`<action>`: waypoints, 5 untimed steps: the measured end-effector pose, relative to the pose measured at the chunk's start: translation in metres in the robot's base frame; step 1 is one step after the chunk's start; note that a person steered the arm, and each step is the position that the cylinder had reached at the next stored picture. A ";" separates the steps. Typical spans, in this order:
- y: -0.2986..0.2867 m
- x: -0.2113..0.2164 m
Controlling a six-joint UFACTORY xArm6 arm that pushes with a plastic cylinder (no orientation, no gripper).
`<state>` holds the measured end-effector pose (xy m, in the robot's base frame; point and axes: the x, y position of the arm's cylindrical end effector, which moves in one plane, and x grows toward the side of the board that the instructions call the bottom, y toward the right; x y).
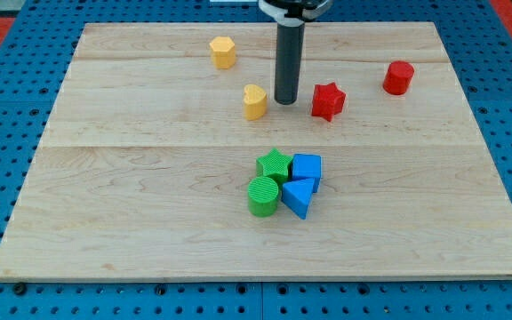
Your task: Place the red star diagonally to the blue cube
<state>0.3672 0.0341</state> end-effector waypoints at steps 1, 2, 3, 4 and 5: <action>0.026 0.023; 0.087 0.031; 0.109 0.031; 0.078 0.031; 0.050 0.023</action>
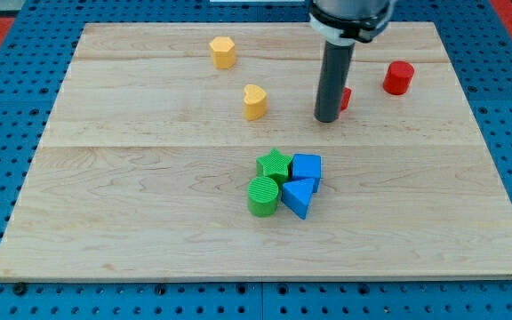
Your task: Place the red star diagonally to the blue cube
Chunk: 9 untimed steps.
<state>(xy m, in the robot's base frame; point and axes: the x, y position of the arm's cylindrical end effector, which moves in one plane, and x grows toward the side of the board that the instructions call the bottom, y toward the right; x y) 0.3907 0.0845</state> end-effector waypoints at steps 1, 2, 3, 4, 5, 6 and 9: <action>0.000 -0.022; 0.026 -0.031; 0.002 -0.030; -0.022 -0.052; -0.018 -0.081; -0.003 -0.080; 0.040 -0.039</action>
<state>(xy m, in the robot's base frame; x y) 0.3521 0.1242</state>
